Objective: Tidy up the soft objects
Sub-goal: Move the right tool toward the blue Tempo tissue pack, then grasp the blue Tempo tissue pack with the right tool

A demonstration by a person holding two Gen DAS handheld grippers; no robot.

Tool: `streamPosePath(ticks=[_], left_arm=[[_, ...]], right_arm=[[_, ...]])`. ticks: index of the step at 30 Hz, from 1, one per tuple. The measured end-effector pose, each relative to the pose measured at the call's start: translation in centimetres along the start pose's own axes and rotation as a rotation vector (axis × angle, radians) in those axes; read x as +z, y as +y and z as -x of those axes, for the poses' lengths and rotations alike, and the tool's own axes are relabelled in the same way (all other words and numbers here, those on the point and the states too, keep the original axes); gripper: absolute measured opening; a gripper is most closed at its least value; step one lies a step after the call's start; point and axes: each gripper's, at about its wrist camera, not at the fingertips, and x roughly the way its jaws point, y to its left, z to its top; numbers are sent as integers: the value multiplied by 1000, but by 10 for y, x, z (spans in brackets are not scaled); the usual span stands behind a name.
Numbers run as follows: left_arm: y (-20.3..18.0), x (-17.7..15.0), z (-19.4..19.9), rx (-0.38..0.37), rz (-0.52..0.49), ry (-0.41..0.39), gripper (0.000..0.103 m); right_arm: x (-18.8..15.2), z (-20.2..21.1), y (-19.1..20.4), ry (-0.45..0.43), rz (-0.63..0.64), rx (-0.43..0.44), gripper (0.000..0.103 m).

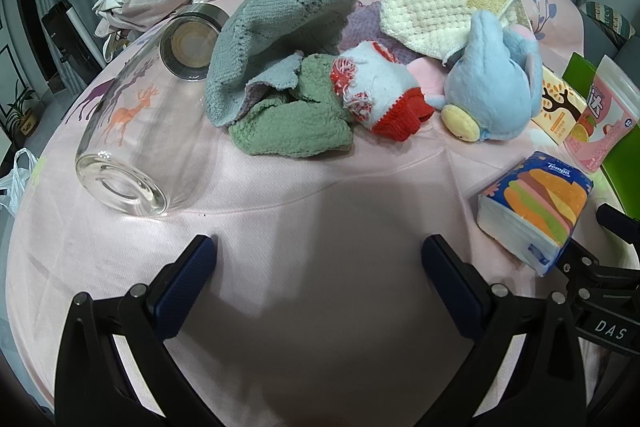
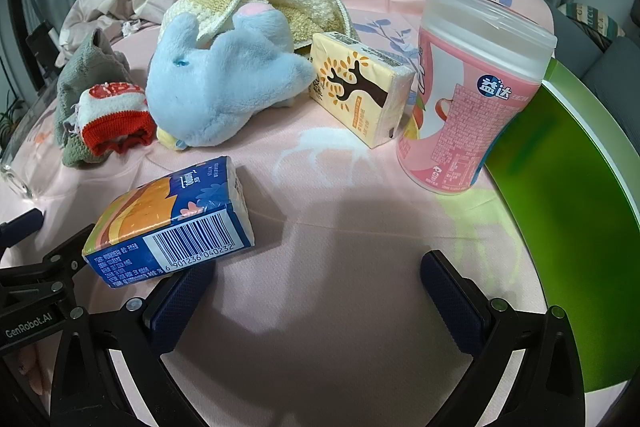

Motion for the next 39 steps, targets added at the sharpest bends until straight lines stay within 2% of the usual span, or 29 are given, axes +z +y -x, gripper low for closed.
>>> streamPosePath(ticks=[5, 8, 11, 13, 16, 20, 23, 25, 29, 31, 35, 39], left_arm=[[1, 0, -1, -5, 3, 3, 102], [4, 3, -2, -23, 9, 12, 102], [7, 7, 1, -54, 20, 38, 99], [14, 12, 8, -111, 74, 49, 91], [16, 19, 20, -230, 148, 82, 90], [2, 26, 35, -272, 135, 105, 85], [-12, 29, 38, -301, 113, 124, 81], [-22, 29, 38, -318, 100, 134, 74], [-39, 30, 28, -340, 70, 168, 68], [-44, 29, 21, -354, 73, 192, 60], [-49, 28, 15, -375, 73, 216, 54], [-51, 29, 12, -400, 82, 218, 48]], right_arm=[[4, -4, 4, 13, -2, -14, 103], [6, -1, -1, 45, -12, 31, 103], [6, 21, -18, 81, -61, 106, 103], [7, 38, -28, 57, -112, 151, 103], [18, 61, -46, 33, -185, 220, 103], [38, 75, -47, 12, -205, 316, 102], [48, 72, -38, 33, -203, 392, 95], [53, 63, -30, 60, -188, 417, 83], [57, 41, -16, 129, -178, 468, 69], [56, 29, -10, 169, -182, 483, 60], [49, 12, -1, 208, -168, 482, 56], [47, 8, -2, 203, -178, 497, 55]])
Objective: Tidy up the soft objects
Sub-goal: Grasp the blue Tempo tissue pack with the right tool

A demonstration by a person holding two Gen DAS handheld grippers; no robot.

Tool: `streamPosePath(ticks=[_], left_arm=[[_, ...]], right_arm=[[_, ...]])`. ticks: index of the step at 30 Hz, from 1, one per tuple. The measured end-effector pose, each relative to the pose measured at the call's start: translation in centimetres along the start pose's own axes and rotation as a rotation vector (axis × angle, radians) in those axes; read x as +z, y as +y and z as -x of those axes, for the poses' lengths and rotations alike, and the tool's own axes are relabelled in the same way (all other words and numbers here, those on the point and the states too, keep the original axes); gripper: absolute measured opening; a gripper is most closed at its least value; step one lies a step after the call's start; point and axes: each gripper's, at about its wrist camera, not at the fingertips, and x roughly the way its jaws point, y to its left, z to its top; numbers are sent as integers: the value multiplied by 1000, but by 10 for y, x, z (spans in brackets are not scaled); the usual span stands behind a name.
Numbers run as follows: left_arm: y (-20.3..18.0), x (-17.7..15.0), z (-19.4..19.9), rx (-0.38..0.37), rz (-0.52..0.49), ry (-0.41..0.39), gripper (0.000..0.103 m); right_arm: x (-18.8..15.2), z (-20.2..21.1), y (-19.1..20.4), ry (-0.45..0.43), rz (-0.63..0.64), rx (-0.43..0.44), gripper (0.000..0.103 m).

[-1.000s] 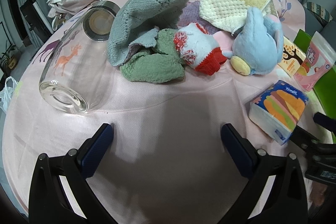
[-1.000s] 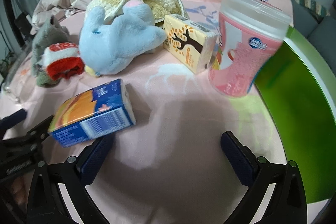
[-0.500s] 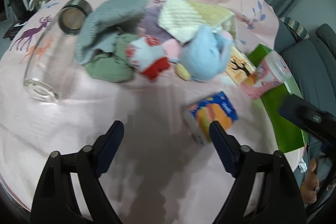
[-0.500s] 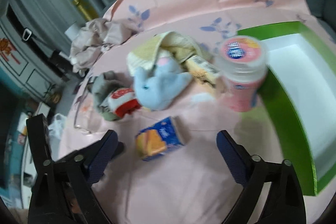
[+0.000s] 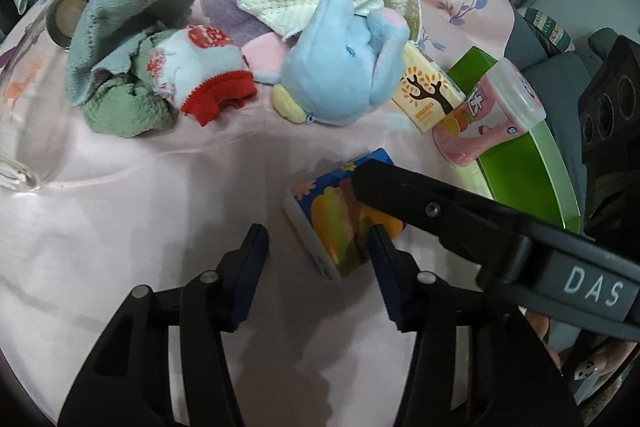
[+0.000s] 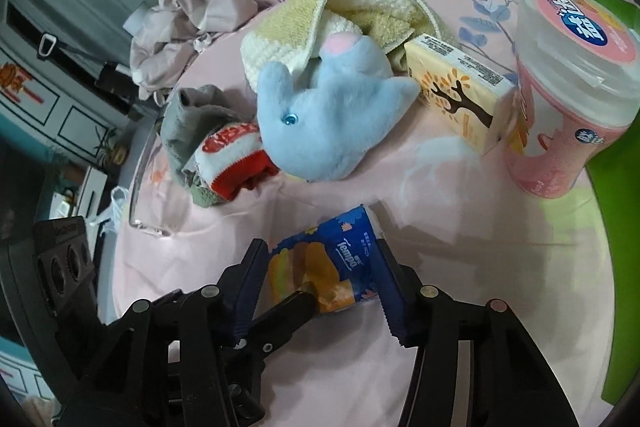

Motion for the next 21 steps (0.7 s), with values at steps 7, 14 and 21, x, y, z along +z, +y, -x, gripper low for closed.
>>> streamPosePath(ticks=[7, 14, 21], left_arm=[[-8, -1, 1, -17, -16, 1, 39], [-22, 2, 2, -50, -49, 13, 20], [-11, 1, -2, -28, 11, 18, 25]], right_arm=[[1, 0, -4, -4, -10, 20, 55], [-3, 1, 2, 12, -2, 133, 34], [2, 21, -6, -48, -29, 4, 34]])
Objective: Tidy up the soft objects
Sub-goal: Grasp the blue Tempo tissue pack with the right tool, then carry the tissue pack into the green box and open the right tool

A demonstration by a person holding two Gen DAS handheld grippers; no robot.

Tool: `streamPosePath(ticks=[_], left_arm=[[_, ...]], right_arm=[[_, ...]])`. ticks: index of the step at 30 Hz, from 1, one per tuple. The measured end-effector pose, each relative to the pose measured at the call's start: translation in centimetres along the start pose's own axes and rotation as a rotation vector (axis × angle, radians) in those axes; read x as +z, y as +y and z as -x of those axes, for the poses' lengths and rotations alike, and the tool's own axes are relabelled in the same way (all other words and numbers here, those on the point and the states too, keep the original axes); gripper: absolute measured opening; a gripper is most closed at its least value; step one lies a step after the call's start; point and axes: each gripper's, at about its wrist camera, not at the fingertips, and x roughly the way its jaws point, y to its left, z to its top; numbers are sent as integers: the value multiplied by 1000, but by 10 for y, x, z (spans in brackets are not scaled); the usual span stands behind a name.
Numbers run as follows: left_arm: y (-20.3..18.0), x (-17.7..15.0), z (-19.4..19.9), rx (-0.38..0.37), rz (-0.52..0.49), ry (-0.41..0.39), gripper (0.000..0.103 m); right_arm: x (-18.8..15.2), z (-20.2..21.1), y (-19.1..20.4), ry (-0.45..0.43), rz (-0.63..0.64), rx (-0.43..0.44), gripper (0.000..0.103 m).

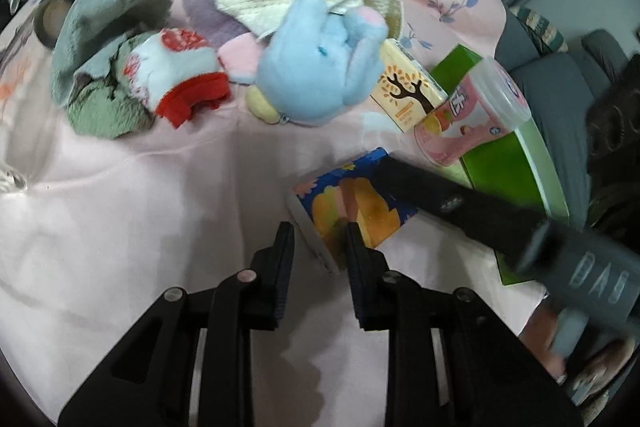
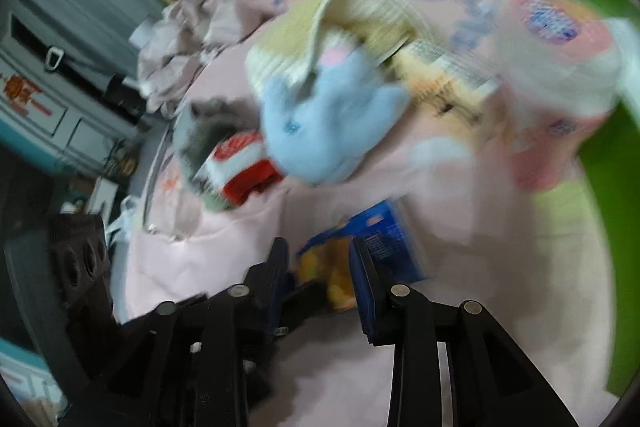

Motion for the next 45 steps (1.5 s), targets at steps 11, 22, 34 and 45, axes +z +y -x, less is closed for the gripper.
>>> streamPosePath(ticks=[11, 22, 34, 45], left_arm=[[4, 1, -5, -22, 17, -1, 37], [-49, 14, 30, -38, -137, -118, 33], [-175, 34, 40, -164, -453, -208, 32], [-232, 23, -31, -233, -556, -33, 32]], right_arm=[[3, -23, -23, 70, -50, -19, 67], [3, 23, -19, -64, -49, -21, 60], [11, 149, -63, -426, -181, -105, 60], [-19, 162, -153, -450, -455, -199, 58]])
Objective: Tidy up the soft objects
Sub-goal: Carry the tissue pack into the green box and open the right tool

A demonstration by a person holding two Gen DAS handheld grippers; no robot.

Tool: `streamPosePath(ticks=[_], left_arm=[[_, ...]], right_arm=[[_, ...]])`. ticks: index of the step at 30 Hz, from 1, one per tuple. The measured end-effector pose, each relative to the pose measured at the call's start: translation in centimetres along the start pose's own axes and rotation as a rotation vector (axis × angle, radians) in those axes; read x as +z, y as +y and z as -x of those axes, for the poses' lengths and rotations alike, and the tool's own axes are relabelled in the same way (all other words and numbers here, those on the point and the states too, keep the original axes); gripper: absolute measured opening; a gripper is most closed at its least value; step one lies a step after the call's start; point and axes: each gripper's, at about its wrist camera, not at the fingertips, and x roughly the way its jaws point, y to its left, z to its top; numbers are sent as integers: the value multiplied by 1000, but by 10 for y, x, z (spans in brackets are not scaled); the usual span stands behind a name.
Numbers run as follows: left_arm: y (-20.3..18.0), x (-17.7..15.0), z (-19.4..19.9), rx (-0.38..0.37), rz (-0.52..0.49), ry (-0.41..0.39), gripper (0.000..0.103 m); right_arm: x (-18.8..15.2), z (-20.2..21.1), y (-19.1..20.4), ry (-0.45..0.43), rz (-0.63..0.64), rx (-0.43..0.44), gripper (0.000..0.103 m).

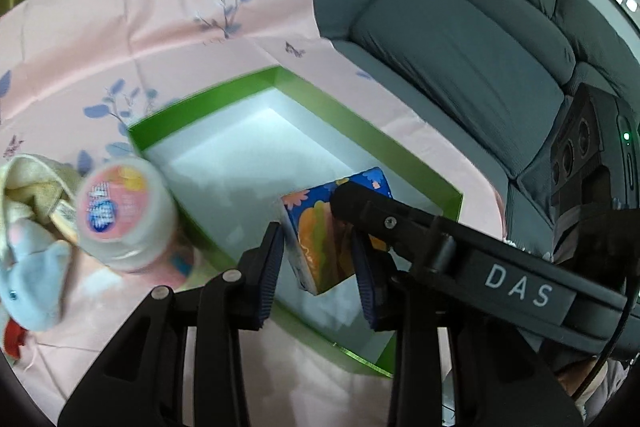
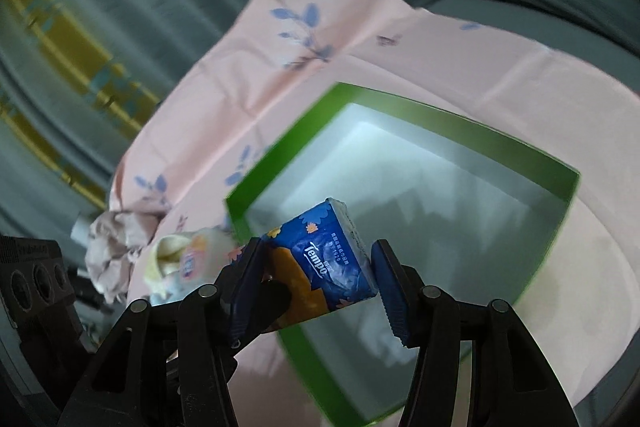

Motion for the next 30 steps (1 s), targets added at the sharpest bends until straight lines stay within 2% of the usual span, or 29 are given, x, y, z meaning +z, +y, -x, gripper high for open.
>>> streamPosePath(ticks=[5, 10, 14, 16, 23, 25, 30], left_arm=[[-4, -2, -17, -4, -5, 35, 33], [-6, -5, -20, -3, -16, 49, 30], [-9, -7, -10, -11, -34, 30, 35], [-10, -8, -3, 8, -42, 19, 44], [0, -15, 29, 63, -17, -28, 64], [8, -19, 43, 83, -3, -46, 73], [40, -37, 85, 152, 73, -98, 86]], right_arm=[[0, -6, -20, 28, -54, -43, 55], [-1, -7, -21, 25, -52, -95, 53], [-1, -2, -20, 1, -49, -105, 53], [-2, 3, -17, -24, -37, -110, 53], [-4, 14, -1, -65, 7, -100, 53], [-6, 17, 5, -73, 24, -96, 53], [-12, 27, 28, -104, 85, -48, 56]])
